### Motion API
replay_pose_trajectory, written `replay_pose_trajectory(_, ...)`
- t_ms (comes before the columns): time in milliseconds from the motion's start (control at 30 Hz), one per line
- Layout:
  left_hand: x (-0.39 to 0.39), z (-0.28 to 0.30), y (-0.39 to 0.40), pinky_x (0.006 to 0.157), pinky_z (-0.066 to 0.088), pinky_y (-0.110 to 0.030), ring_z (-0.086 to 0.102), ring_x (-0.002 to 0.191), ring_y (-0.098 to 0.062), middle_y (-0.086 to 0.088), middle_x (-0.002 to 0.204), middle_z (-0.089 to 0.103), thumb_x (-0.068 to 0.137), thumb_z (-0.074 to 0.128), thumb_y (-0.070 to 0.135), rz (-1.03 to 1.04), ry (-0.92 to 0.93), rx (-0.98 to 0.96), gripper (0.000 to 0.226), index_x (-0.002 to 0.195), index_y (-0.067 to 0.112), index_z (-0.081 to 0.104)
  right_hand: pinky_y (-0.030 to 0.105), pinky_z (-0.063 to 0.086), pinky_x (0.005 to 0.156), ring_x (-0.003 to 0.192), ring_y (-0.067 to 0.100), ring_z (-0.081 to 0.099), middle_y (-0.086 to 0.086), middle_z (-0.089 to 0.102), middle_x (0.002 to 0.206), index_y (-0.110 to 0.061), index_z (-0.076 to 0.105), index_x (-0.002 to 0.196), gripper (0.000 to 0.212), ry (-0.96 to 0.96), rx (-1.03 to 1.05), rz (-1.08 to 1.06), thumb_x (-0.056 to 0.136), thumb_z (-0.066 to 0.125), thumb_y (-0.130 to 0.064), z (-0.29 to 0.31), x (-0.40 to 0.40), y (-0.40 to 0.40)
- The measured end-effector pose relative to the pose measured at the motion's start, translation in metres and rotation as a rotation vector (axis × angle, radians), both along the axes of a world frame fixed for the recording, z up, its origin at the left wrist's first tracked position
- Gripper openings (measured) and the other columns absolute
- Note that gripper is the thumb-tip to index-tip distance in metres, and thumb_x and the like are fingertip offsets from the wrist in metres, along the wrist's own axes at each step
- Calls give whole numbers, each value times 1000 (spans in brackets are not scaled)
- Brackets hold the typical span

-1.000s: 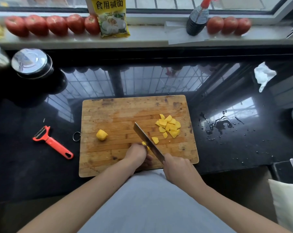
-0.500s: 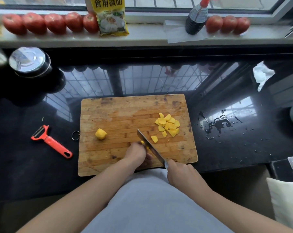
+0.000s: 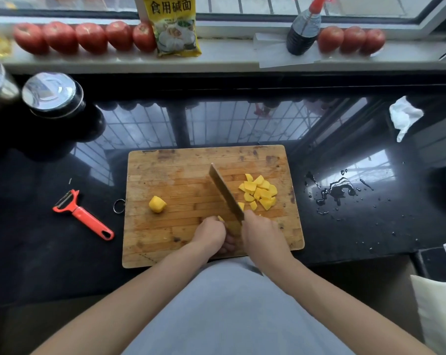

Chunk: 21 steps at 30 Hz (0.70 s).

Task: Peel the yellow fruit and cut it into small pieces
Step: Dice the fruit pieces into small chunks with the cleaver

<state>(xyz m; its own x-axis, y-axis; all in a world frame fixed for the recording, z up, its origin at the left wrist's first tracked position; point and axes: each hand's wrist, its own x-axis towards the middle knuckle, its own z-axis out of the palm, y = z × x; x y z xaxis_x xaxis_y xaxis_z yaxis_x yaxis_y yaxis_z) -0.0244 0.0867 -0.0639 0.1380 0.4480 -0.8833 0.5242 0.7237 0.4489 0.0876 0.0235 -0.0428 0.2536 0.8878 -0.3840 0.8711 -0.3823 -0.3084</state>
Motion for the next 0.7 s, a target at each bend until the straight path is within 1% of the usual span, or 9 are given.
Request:
replay_pose_trajectory(67, 1, -1, 0, 41, 46, -17, 61, 55, -25, -24, 91, 73, 109, 35, 19, 43, 10, -25, 30, 93, 5, 56, 42, 54, 62, 74, 28, 60, 3, 62, 81, -20, 46, 92, 16, 1, -2, -46, 106, 40, -25, 3, 12, -1)
replay_pose_trajectory(100, 1, -1, 0, 38, 42, -16, 58, 54, -23, -24, 91, 70, 110, 35, 19, 43, 12, -25, 29, 94, 6, 55, 42, 54, 62, 72, 27, 59, 2, 61, 79, -19, 46, 91, 17, 17, 6, -39, 106, 40, -25, 5, 16, -3)
replay_pose_trajectory(133, 1, -2, 1, 39, 43, -16, 59, 55, -23, -23, 90, 69, 111, 34, 20, 43, 7, -25, 27, 97, 7, 54, 42, 54, 61, 70, 26, 59, 1, 60, 78, -19, 46, 90, 17, 27, 11, -17, 106, 40, -26, 8, 19, -6)
replay_pose_trajectory(167, 1, -3, 1, 42, 47, -19, 61, 57, -25, -22, 88, 70, 111, 34, 19, 41, -7, -34, 25, 102, 8, 55, 41, 53, 60, 69, 26, 58, 0, 59, 77, -19, 45, 90, 18, 30, 11, 17, 106, 41, -26, 11, 19, -10)
replay_pose_trajectory(233, -1, -4, 1, 57, 56, -29, 67, 63, -28, -18, 81, 73, 110, 34, 18, 29, -29, -42, 25, 111, 10, 58, 41, 51, 60, 69, 27, 59, 0, 60, 78, -21, 43, 89, 17, 42, 0, 86, 105, 41, -25, 17, 16, -19)
replay_pose_trajectory(333, -3, -8, 1, 77, 62, -41, 71, 72, -30, -15, 76, 75, 106, 35, 17, 22, -41, -60, 33, 107, 4, 66, 44, 53, 65, 77, 34, 65, 4, 66, 86, -21, 41, 89, 15, 34, -46, 146, 104, 41, -24, 20, 9, -29)
replay_pose_trajectory(433, -2, -9, 2, 81, 64, -45, 73, 74, -31, -14, 75, 77, 103, 35, 16, 21, -39, -64, 37, 100, 4, 69, 43, 52, 66, 81, 36, 66, 4, 67, 89, -20, 41, 91, 14, 19, -78, 161, 104, 40, -23, 20, 6, -33)
replay_pose_trajectory(533, -3, -9, 1, 84, 64, -50, 74, 76, -34, -19, 80, 78, 101, 37, 13, -4, -39, -46, 33, 95, 5, 68, 41, 51, 65, 81, 35, 66, 4, 67, 92, -19, 44, 95, 11, 11, -97, 178, 105, 39, -22, 21, 6, -35)
replay_pose_trajectory(700, -1, -12, 0, 83, 64, -51, 77, 84, -37, -20, 84, 78, 102, 36, 13, -31, -30, -7, 33, 104, 7, 69, 35, 39, 61, 83, 33, 66, 2, 67, 94, -21, 37, 93, 11, -5, -159, 199, 104, 39, -21, 20, 6, -36)
